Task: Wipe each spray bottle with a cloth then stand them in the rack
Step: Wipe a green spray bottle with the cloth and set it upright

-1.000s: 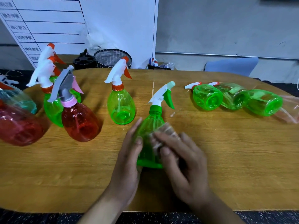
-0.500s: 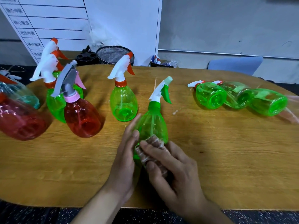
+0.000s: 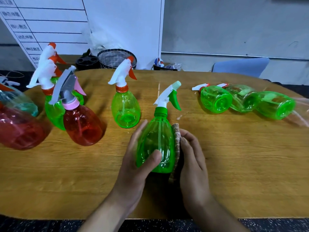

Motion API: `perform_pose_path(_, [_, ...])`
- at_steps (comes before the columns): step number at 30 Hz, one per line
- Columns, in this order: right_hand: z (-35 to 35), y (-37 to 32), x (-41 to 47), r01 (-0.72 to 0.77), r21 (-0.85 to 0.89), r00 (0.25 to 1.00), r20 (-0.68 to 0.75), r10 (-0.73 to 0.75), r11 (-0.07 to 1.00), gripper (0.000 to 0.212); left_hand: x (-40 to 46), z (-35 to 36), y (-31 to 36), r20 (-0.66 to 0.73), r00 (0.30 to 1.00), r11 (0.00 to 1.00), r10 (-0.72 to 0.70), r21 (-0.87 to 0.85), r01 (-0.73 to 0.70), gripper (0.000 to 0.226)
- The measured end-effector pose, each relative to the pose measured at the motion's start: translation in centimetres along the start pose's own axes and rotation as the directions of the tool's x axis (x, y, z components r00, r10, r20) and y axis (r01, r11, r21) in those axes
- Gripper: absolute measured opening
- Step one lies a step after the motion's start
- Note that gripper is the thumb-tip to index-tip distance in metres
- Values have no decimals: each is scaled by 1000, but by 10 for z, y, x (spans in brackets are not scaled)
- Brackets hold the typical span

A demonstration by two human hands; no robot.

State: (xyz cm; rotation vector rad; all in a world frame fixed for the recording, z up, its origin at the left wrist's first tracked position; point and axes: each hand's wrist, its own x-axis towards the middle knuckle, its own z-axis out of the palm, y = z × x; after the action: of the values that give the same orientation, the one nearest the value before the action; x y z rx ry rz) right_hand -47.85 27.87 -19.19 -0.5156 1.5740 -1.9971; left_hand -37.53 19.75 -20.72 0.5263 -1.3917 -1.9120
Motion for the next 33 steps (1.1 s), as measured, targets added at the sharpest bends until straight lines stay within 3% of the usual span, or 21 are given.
perform_pose_path(5, [-2,-5,-1,27,13,999,-34,-27,1000,22,0,0,-2,11,1000,999,2,49,-3,82])
perform_pose_path(10, [-3,-4,-2,48,28,998,-32,-47,998,21,0,0,0,2,998,996,-61,-66,61,56])
perform_pose_path(14, [0,-5,-5,45,91,998,40,-49,995,22,-1,1,3,-20,999,998,-50,-50,49,54])
perform_pose_path(17, [0,-4,-5,72,82,996,39,-76,994,23,-2,3,6,-10,1000,1000,-25,9,25,70])
perform_pose_path(21, [0,0,-1,90,48,996,8,-90,995,31,-3,5,6,20,1000,1000,-9,1,9,60])
perform_pose_path(24, [-1,-3,5,232,-6,973,-15,-232,973,26,-2,4,3,16,1000,1000,4,12,-4,54])
perform_pose_path(28, [-7,-10,18,478,-174,878,110,-466,861,30,-2,2,-3,-2,1000,994,25,104,-25,50])
perform_pose_path(31, [-14,-12,19,617,-437,785,296,-543,654,28,-2,-1,-6,21,1000,992,18,123,-21,54])
perform_pose_path(33, [-17,-10,12,698,-460,715,400,-573,549,28,-3,-3,-4,21,999,994,29,103,-31,49])
